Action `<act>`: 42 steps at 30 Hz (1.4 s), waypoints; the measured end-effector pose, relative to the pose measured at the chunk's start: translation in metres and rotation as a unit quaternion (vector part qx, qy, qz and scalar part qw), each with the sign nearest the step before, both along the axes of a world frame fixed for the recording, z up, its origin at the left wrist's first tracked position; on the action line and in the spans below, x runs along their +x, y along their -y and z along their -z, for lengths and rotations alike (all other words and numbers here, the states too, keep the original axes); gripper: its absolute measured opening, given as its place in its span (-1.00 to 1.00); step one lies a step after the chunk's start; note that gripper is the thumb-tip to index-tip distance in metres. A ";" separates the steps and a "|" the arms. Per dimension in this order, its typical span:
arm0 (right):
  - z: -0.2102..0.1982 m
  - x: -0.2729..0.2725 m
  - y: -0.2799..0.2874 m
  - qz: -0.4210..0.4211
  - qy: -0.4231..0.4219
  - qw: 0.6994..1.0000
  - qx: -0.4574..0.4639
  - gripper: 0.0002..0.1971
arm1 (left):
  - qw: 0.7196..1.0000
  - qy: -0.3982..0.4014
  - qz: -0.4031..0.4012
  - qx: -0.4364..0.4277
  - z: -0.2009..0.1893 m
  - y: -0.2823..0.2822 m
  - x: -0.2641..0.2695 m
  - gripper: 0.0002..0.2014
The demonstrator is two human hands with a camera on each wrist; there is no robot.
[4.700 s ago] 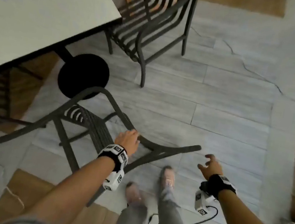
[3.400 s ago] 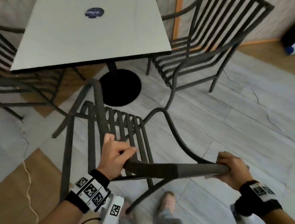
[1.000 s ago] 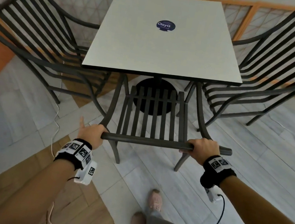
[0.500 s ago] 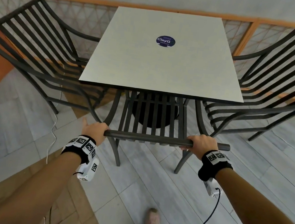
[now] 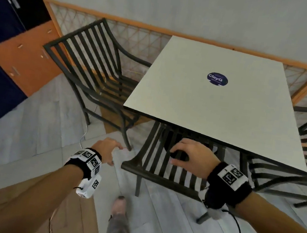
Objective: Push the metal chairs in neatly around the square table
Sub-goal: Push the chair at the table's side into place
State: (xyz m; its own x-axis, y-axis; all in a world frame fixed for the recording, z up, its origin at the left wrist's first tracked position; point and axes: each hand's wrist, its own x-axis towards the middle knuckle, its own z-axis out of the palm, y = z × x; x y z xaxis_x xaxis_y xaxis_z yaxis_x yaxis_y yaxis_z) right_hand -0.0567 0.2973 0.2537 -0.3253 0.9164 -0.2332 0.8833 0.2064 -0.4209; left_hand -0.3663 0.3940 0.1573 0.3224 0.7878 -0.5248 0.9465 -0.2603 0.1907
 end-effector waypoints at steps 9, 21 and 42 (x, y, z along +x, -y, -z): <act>0.012 -0.196 -0.242 -0.024 -0.056 0.998 0.008 -0.69 | 0.998 -0.035 -0.056 -0.003 0.044 -0.199 -0.129 -0.45; 0.207 -0.362 -0.485 0.050 0.067 0.981 -0.173 -0.33 | 0.994 -0.072 0.039 0.073 0.130 -0.435 -0.218 -0.14; 0.270 -0.298 -0.489 0.185 0.216 0.916 -0.282 -0.39 | 0.964 -0.065 0.110 0.234 0.171 -0.469 -0.224 -0.54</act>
State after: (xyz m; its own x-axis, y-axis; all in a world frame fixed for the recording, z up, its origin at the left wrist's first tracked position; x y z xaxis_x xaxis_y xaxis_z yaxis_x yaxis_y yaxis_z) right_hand -0.3551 0.7859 -0.0164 0.2177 0.6394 -0.7374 0.9583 -0.2835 0.0371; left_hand -0.5904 0.8631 -0.0139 0.4641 0.8683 -0.1752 0.8666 -0.4860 -0.1133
